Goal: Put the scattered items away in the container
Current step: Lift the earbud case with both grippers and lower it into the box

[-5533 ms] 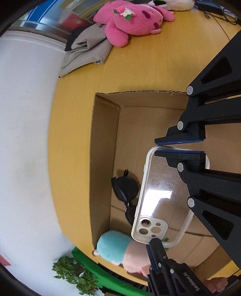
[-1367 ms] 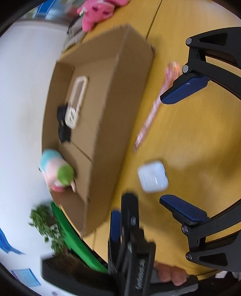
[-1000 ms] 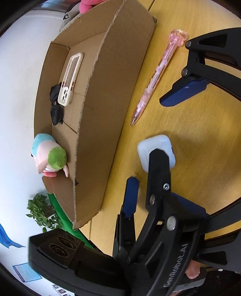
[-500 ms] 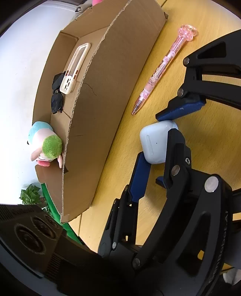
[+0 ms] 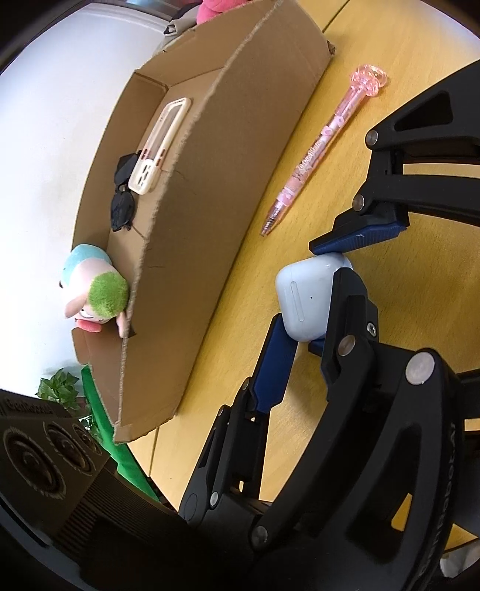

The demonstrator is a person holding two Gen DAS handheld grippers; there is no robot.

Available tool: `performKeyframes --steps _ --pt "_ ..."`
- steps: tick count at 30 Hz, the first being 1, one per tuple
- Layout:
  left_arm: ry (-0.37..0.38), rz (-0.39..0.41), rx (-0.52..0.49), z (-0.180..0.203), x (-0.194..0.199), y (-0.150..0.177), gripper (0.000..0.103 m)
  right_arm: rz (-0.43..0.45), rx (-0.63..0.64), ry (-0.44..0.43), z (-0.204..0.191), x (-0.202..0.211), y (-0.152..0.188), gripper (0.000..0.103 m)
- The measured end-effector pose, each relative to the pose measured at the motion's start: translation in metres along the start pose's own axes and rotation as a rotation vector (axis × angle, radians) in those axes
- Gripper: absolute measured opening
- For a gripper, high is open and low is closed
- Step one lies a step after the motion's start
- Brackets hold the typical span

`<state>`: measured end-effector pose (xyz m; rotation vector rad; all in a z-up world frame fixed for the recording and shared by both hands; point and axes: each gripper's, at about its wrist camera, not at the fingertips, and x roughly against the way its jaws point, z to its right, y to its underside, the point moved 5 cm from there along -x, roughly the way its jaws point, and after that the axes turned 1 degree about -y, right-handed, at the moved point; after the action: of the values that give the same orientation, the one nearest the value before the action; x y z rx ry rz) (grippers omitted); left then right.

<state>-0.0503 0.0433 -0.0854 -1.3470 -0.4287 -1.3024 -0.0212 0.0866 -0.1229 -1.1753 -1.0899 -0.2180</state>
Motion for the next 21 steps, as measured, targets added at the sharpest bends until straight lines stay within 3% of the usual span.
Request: performKeyframes --steps 12,21 --pt "-0.052 0.143 -0.014 -0.016 0.071 -0.043 0.041 0.098 0.122 0.052 -0.017 0.036 -0.071 0.05" --pt "-0.08 0.2 0.011 -0.064 0.116 -0.106 0.041 0.123 0.232 0.061 -0.025 0.034 -0.163 0.05"
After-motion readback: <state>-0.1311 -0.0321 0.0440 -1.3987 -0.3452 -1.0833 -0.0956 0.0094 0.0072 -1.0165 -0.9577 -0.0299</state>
